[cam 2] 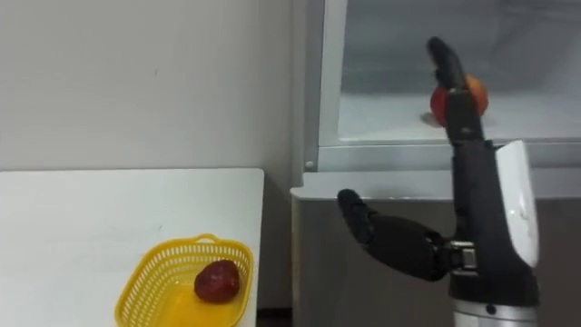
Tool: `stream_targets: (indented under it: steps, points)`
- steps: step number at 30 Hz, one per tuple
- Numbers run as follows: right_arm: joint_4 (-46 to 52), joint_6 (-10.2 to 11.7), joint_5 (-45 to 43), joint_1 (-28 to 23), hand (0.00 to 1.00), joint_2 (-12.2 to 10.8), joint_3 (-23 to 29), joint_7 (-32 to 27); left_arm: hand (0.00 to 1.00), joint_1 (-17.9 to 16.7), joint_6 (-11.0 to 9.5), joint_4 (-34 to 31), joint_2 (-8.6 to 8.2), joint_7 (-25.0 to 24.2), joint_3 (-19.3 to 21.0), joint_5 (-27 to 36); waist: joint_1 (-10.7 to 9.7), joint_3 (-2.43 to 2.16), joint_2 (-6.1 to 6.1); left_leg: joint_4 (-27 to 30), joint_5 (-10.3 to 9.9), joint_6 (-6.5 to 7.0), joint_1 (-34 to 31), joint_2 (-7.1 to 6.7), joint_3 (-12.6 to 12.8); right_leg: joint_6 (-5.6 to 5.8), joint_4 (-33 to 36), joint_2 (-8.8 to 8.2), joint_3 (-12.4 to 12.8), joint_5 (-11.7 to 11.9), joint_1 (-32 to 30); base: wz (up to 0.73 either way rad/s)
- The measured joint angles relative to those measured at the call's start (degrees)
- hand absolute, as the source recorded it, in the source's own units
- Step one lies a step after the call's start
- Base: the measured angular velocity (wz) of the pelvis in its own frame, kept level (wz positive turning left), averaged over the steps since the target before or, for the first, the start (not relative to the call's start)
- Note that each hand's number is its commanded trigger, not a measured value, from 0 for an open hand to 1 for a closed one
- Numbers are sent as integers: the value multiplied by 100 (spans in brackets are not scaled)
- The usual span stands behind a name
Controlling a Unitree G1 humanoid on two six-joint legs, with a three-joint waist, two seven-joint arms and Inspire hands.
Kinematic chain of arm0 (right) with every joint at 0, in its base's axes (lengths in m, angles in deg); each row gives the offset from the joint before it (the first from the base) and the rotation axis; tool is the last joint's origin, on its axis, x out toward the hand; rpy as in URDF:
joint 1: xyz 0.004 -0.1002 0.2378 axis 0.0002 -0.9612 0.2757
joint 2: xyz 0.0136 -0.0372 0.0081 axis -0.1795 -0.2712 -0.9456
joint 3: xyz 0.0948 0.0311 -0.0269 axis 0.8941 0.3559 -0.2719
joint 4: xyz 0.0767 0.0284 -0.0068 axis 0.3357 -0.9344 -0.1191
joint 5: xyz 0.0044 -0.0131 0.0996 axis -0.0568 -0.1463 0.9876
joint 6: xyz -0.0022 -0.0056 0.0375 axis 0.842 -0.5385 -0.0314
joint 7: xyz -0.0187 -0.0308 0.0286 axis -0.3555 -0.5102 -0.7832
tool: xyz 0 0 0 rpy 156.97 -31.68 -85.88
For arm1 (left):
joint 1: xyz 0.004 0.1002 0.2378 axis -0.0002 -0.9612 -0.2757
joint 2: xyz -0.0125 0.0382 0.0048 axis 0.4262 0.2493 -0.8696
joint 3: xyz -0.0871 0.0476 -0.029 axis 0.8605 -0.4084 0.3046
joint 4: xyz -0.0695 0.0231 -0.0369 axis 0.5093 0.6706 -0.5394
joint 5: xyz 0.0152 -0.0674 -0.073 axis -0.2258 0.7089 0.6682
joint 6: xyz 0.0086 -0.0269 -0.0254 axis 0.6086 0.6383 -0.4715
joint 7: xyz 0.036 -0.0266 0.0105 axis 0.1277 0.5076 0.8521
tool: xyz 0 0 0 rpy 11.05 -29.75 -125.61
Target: Retrieve from the upper fridge
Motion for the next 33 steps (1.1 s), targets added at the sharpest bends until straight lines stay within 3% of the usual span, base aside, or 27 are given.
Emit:
stream_targets:
  steps: [4, 8, 12, 18, 22, 26, 30, 33]
  points:
    - [-10, 13, 153, 4, 0, 11, 353, -413, 0, 18, -81, 2, 20, 36, 67, 0, -25, -4, -152, 2, 0, 0, 20, -6, 21, -1, -3, -2, 24, -6, 13, -1]
    - [-78, 53, 580, 33, 0, 40, 679, -791, 0, 27, -88, 66, 52, 101, 67, -2, -40, 26, -257, 3, -1, 1, 26, -11, 17, 6, -8, -2, 25, -6, 17, 0]
    - [-322, 86, 1111, 94, 0, 168, 934, -841, 0, 2, -88, 82, 52, 86, 125, -2, -80, 41, -275, -10, -4, 5, 74, -29, -53, 23, -20, -6, -104, -10, 97, 10]
    - [-1303, -39, 1950, 517, 0, 710, 1346, -890, 0, -136, -86, -18, 92, -43, 566, -52, -42, 30, -366, -1, -3, 5, 106, -26, -59, 26, -15, -9, -92, -13, 121, 1]
    - [-1654, -241, 2447, 766, 0, 959, 1417, -871, 0, -179, -25, -112, 130, -107, 573, -59, -32, 71, -432, -3, -3, 4, 95, -22, -79, 22, -20, -14, -115, -16, 71, 0]
    - [-2250, -464, 2948, 1060, 0, 1477, 1420, -705, 0, -206, 55, -227, 186, -192, 576, -60, -18, 44, -520, -2, -2, 4, 84, -21, -107, 22, -23, -17, -94, -16, 74, 0]
    - [-2604, -585, 3198, 1473, 0, 1638, 1423, -460, 0, -224, 61, -231, 252, -287, 578, -63, -70, 18, -602, 21, 1, 3, 12, -25, -189, 21, -22, -18, -233, -16, 98, 9]
    - [-2970, -589, 3467, 1773, 0, 1966, 1412, -134, 0, -269, 60, -316, 305, -311, 591, -58, -40, 22, -652, 29, 1, 4, 17, -14, -213, 22, -31, -28, -261, -16, 132, 9]
